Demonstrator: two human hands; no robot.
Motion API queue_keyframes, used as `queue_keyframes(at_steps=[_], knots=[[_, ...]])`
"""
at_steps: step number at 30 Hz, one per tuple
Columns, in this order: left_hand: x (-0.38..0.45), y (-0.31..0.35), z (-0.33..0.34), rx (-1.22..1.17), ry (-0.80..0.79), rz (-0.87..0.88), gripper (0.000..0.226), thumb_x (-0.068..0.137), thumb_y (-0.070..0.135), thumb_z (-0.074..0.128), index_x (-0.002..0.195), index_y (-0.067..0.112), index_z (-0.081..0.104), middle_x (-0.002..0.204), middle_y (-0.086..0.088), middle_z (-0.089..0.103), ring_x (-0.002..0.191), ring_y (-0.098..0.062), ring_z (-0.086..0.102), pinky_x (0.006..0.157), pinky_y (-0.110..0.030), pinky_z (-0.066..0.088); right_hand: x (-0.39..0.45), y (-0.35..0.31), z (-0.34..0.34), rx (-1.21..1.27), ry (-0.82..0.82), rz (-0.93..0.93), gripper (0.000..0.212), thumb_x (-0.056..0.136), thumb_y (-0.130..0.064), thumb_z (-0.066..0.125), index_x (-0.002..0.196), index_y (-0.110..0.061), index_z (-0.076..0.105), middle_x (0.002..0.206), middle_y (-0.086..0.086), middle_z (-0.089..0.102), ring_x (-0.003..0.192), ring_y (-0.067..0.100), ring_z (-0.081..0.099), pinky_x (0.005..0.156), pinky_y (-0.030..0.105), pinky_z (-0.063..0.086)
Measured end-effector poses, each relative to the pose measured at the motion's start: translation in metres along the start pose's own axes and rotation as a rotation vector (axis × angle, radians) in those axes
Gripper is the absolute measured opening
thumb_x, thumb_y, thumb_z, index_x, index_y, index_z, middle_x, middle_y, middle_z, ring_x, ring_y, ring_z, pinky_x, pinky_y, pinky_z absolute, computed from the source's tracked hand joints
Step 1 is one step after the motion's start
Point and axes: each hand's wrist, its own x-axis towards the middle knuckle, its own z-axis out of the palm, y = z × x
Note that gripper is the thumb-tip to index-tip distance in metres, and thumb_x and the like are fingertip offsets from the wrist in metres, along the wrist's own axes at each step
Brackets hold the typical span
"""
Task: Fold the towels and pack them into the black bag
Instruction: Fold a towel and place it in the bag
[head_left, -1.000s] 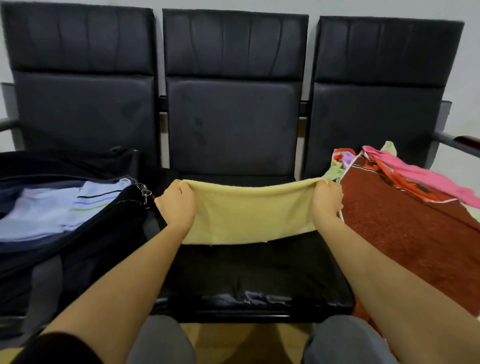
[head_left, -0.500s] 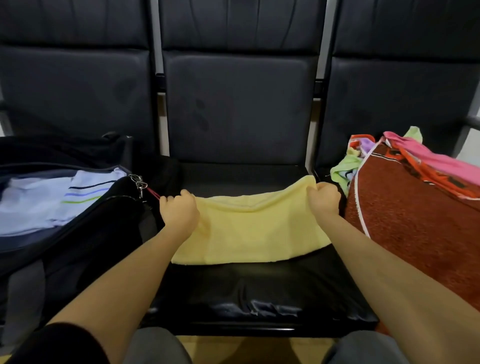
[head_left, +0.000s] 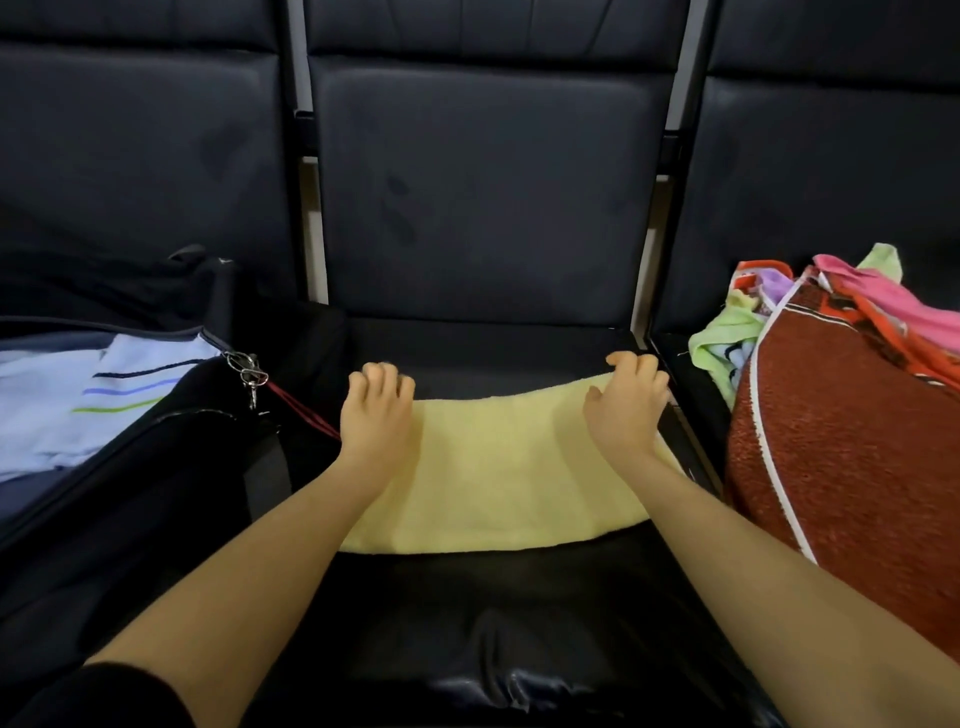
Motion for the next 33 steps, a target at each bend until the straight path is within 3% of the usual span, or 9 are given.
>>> queue_keyframes(at_steps=[3,6,10,17,21,24,26,29,33], knots=[[-0.011,0.012,-0.011,-0.093,0.073,0.01,0.04,0.093,0.017,0.04,0.132,0.011,0.036,0.143,-0.013,0.032,0.131,-0.03,0.034,0.106,-0.038,0.029,-0.021,-0.009,0.013,0.141,-0.088,-0.143,0.032,0.087,-0.005,0.058,0.117,-0.013,0.055,0.118,0.005,0.051,0.109,0.022,0.044,0.092,0.028,0.033],[-0.025,0.026,-0.026,-0.229,0.011,0.01,0.031,0.092,0.01,0.04,0.122,0.011,0.041,0.13,-0.01,0.04,0.122,-0.029,0.038,0.101,-0.037,0.03,-0.042,-0.013,0.023,0.206,-0.282,-0.209,0.033,0.092,-0.011,0.054,0.126,-0.015,0.053,0.128,0.004,0.051,0.115,0.021,0.045,0.097,0.029,0.035],[-0.045,0.034,-0.035,-0.383,-0.122,-0.047,0.028,0.091,0.011,0.038,0.118,0.013,0.043,0.121,-0.007,0.044,0.112,-0.026,0.042,0.099,-0.037,0.031,-0.061,0.003,0.024,-0.095,-0.478,-0.351,0.044,0.1,-0.032,0.038,0.143,-0.026,0.035,0.151,0.0,0.029,0.134,0.023,0.029,0.109,0.038,0.024],[-0.066,0.045,-0.026,-0.512,-0.369,-0.285,0.03,0.095,0.01,0.031,0.124,0.007,0.037,0.142,-0.027,0.033,0.124,-0.037,0.041,0.102,-0.041,0.035,-0.082,0.022,-0.005,-0.268,-0.373,-0.227,0.036,0.096,-0.027,0.035,0.132,-0.021,0.041,0.139,0.002,0.036,0.127,0.025,0.032,0.105,0.039,0.025],[-0.078,0.044,-0.017,-0.466,-0.238,-0.297,0.025,0.089,0.021,0.052,0.111,0.011,0.053,0.112,-0.01,0.059,0.103,-0.023,0.056,0.086,-0.029,0.044,-0.09,0.022,-0.008,-0.311,-0.335,-0.223,0.035,0.097,-0.027,0.033,0.13,-0.02,0.043,0.137,0.003,0.04,0.125,0.025,0.035,0.104,0.039,0.027],[-0.081,0.039,-0.013,-0.451,-0.228,-0.312,0.033,0.055,0.029,0.08,0.082,0.015,0.067,0.071,-0.004,0.062,0.063,-0.019,0.059,0.059,-0.026,0.047,-0.092,0.021,-0.01,-0.34,-0.33,-0.239,0.036,0.098,-0.029,0.033,0.131,-0.02,0.042,0.135,0.004,0.041,0.124,0.026,0.037,0.103,0.04,0.028],[-0.08,0.036,-0.014,-0.469,-0.235,-0.283,0.041,0.068,0.032,0.074,0.102,0.012,0.063,0.08,-0.008,0.064,0.073,-0.023,0.06,0.07,-0.031,0.046,-0.091,0.022,-0.011,-0.359,-0.361,-0.252,0.041,0.098,-0.035,0.032,0.137,-0.021,0.037,0.139,0.005,0.038,0.127,0.027,0.034,0.105,0.041,0.026],[-0.076,0.042,-0.011,-0.46,-0.217,-0.137,0.04,0.094,0.015,0.042,0.132,0.012,0.031,0.113,-0.01,0.057,0.101,-0.028,0.055,0.091,-0.036,0.036,-0.09,0.026,-0.009,-0.409,-0.511,-0.285,0.059,0.098,-0.051,0.025,0.151,-0.029,0.011,0.157,0.009,0.014,0.142,0.032,0.014,0.114,0.048,0.011],[-0.072,0.032,-0.025,-0.551,-0.131,-0.089,0.05,0.092,0.007,0.043,0.139,0.014,0.024,0.122,-0.011,0.044,0.067,-0.018,0.05,0.073,-0.03,0.039,-0.088,0.026,-0.003,-0.483,-0.69,-0.313,0.063,0.095,-0.061,0.009,0.15,-0.037,-0.01,0.159,0.004,-0.018,0.146,0.026,-0.017,0.112,0.051,-0.015]])
